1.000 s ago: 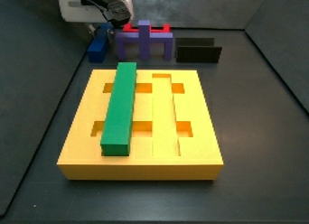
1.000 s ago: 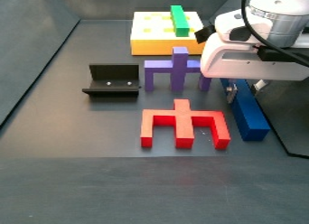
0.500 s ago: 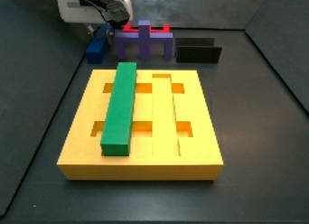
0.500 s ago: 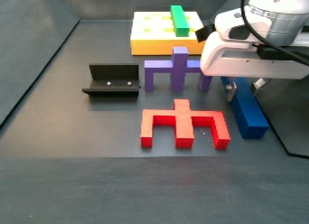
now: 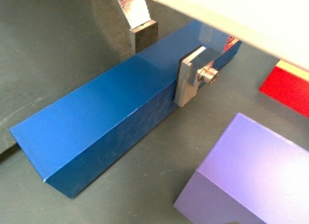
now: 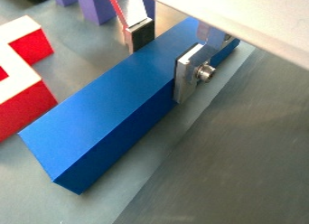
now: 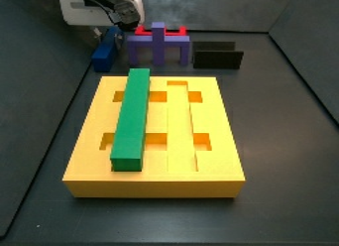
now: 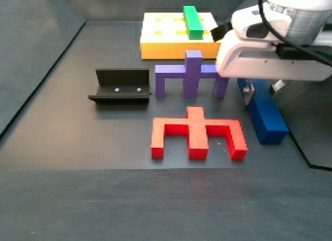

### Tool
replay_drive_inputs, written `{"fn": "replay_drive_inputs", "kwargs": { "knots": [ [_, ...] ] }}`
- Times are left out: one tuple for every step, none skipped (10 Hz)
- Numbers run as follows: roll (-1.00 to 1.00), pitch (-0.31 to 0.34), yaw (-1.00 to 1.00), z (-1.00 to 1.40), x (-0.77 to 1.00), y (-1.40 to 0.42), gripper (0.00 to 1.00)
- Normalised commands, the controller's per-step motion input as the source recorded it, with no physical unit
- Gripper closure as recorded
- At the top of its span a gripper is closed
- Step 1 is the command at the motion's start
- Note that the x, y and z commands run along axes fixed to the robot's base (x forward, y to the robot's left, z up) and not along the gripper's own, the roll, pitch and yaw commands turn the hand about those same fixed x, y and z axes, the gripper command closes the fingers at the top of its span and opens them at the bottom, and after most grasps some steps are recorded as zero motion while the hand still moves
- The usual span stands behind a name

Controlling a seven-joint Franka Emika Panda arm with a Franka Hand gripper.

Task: Pick up the blue object. Move up. Move to above the board. Insert the blue object.
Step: Pick up the blue object, then move up, then move to above the board.

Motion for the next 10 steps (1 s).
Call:
{"fn": "replay_drive_inputs", "kwargs": {
  "knots": [
    [0.00, 0.000, 0.00, 0.00, 0.00, 0.00, 1.00],
    [0.00, 0.000, 0.00, 0.00, 0.00, 0.00, 1.00],
    [0.00, 0.000, 0.00, 0.00, 0.00, 0.00, 1.00],
    [0.00, 0.000, 0.00, 0.00, 0.00, 0.00, 1.00],
    [0.00, 0.000, 0.00, 0.00, 0.00, 0.00, 1.00],
    [0.00, 0.000, 0.00, 0.83, 0.00, 0.00, 1.00],
    [0.00, -0.021, 0.02, 0.87, 0.02, -0.03, 1.00],
    [0.01, 0.024, 0.02, 0.64, -0.07, -0.03, 1.00],
    [0.04, 0.011, 0.01, 0.36, -0.07, 0.00, 1.00],
    [0.00, 0.000, 0.00, 1.40, 0.00, 0.00, 1.00]
  ]
}}
